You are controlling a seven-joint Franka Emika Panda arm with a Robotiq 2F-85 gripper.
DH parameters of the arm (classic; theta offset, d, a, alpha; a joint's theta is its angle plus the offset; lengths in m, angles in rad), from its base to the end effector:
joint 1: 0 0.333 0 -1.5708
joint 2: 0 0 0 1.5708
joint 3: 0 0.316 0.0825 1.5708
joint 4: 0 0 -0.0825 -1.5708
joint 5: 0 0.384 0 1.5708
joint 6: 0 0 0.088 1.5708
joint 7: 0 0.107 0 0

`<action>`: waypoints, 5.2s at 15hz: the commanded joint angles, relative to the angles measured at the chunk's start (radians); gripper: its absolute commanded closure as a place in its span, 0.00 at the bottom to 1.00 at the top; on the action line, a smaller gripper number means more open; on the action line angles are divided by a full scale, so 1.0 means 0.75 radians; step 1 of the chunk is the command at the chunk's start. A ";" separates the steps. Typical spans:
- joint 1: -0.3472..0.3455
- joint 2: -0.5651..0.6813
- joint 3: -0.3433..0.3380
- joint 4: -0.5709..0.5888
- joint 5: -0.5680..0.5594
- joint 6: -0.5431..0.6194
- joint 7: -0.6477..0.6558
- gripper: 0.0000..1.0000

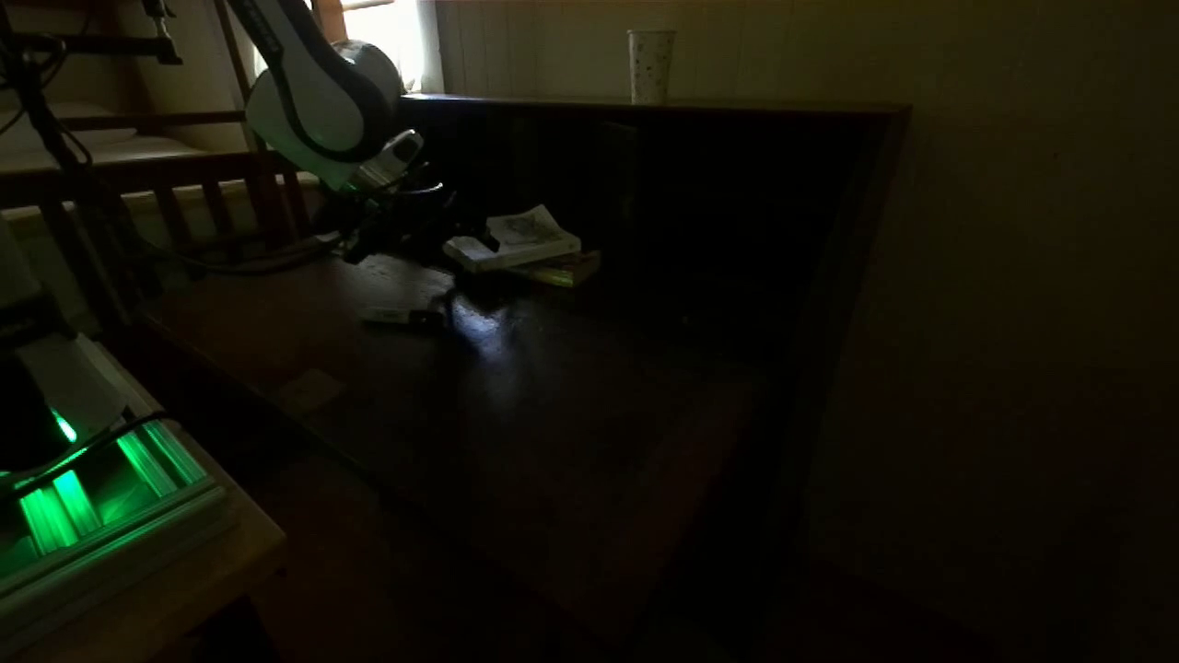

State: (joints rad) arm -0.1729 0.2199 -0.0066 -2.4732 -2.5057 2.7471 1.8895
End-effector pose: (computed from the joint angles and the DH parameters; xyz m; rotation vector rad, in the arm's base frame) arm 0.4162 -0.0515 0.1796 2.4639 0.4754 0.8132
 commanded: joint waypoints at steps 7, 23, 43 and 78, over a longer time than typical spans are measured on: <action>0.002 -0.001 -0.009 -0.033 0.006 -0.001 0.000 0.00; 0.144 -0.052 0.080 -0.086 0.383 -0.247 -0.224 0.00; 0.250 0.124 0.149 0.075 0.822 -0.518 -0.862 0.00; 0.193 0.227 0.170 0.122 0.677 -0.594 -0.658 0.94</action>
State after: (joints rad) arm 0.0011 0.3791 0.1187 -2.3716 -1.9464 2.2176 1.3264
